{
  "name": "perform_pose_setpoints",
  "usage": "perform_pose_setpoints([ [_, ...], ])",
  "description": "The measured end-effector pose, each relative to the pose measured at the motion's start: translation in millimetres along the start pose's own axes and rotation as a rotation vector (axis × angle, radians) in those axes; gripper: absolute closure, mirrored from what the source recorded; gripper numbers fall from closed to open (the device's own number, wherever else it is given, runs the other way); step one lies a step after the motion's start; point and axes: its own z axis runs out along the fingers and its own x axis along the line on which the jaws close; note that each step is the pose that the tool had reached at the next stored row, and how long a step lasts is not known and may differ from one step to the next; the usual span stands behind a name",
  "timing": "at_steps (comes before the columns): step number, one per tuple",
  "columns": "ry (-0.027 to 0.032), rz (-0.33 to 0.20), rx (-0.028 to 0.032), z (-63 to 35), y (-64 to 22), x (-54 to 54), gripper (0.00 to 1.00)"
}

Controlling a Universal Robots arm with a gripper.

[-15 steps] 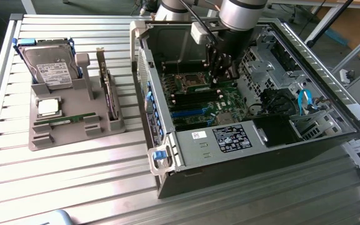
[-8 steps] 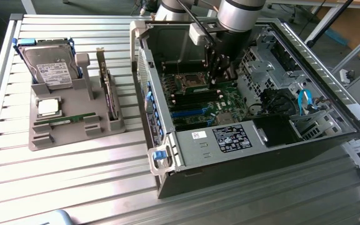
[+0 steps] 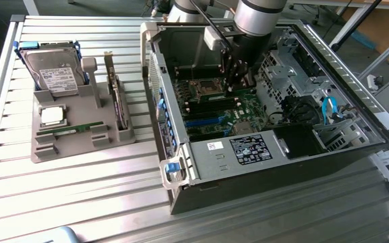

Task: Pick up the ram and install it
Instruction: 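Insert the ram into the slot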

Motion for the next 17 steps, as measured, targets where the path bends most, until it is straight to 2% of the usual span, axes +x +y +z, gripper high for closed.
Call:
perform_pose_setpoints([
  [17, 0.0, 0.0, 0.0, 5.6, 0.2, -0.5, 0.87],
])
